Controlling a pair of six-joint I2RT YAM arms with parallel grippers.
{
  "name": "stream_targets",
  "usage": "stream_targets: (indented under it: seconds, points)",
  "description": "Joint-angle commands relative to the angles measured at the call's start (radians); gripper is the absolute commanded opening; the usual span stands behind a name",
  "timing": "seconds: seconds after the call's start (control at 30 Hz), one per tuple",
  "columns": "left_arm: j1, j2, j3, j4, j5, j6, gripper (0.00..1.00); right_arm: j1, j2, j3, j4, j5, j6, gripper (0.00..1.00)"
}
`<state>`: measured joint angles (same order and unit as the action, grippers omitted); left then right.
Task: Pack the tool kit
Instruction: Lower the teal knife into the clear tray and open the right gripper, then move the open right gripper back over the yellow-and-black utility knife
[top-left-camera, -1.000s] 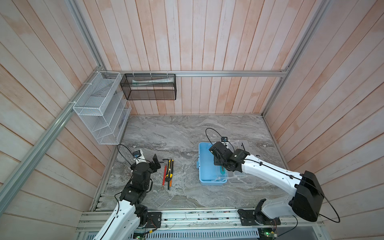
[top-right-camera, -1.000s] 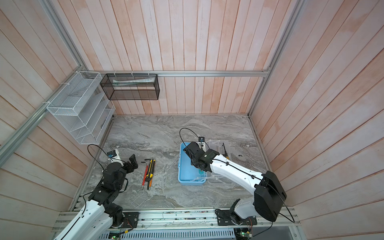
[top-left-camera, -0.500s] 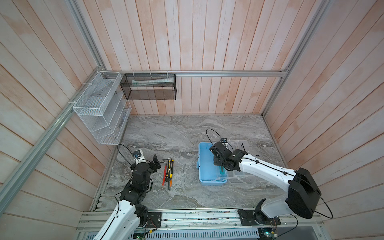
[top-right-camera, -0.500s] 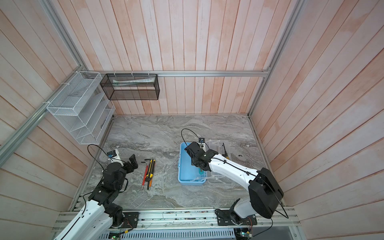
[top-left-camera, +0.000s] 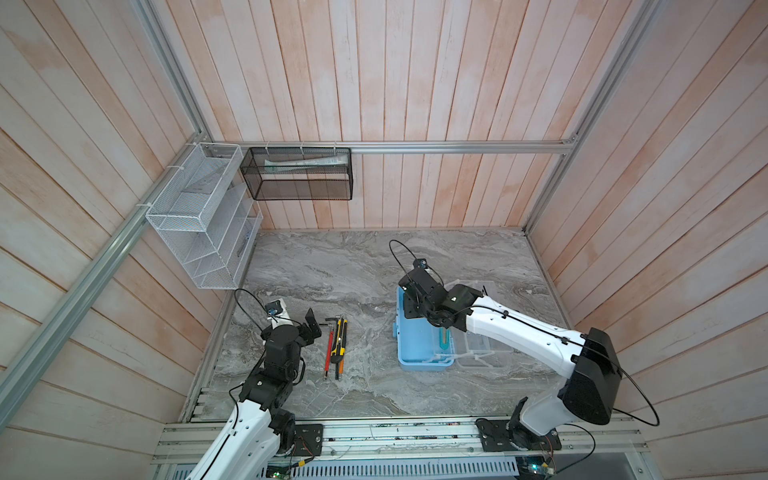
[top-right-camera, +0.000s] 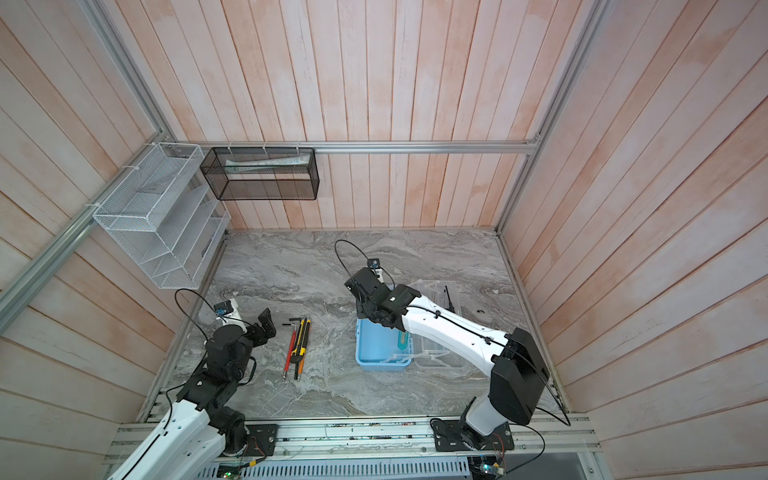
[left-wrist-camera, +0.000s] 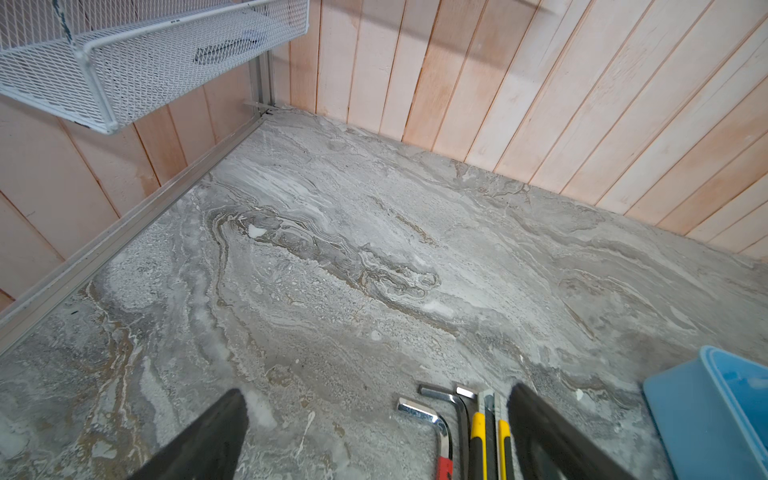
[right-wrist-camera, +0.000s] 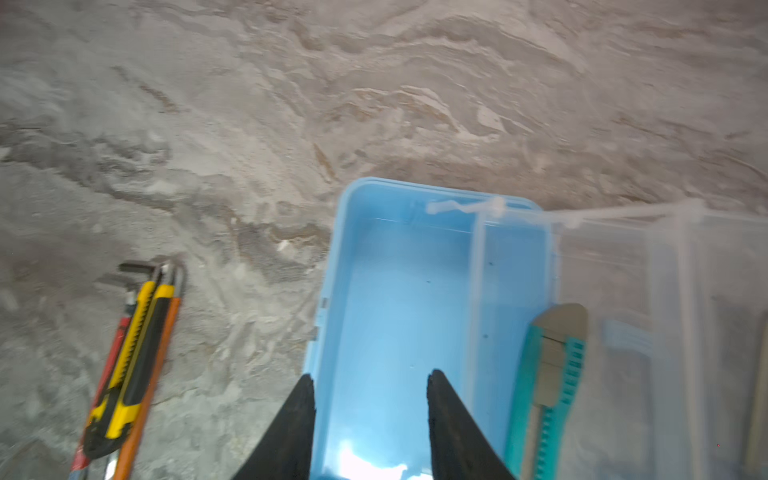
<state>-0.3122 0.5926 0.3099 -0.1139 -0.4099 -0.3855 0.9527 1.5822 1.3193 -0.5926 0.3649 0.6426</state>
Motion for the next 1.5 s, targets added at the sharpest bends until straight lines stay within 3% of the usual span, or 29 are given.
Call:
stream_targets:
  seconds: [0.0,0.1,0.23,0.5,0.93,1.17,1.47]
  points:
    - [0.007,-0.01,0.002,0.002,-0.023,-0.003,0.99,0.068,0.076,0.039,0.107,-0.105,-0.028,0.43]
    - [0.007,-0.014,0.002,-0.004,-0.028,-0.008,0.99,0.109,0.163,0.055,0.222,-0.218,-0.021,0.43]
    - [0.008,-0.042,-0.006,-0.01,-0.034,-0.011,1.0,0.146,0.298,0.119,0.266,-0.274,-0.026,0.46]
    - [0.008,-0.066,-0.012,-0.015,-0.036,-0.013,1.0,0.164,0.481,0.229,0.261,-0.283,-0.036,0.48]
    - [0.009,-0.075,-0.016,-0.016,-0.03,-0.009,1.0,0.163,0.632,0.36,0.184,-0.285,-0.092,0.48]
    - [0.008,-0.091,-0.02,-0.017,-0.029,-0.008,1.0,0.157,0.631,0.353,0.135,-0.256,-0.114,0.46]
    - [0.009,-0.11,-0.025,-0.023,-0.032,-0.009,1.0,0.117,0.535,0.222,0.136,-0.213,-0.144,0.45]
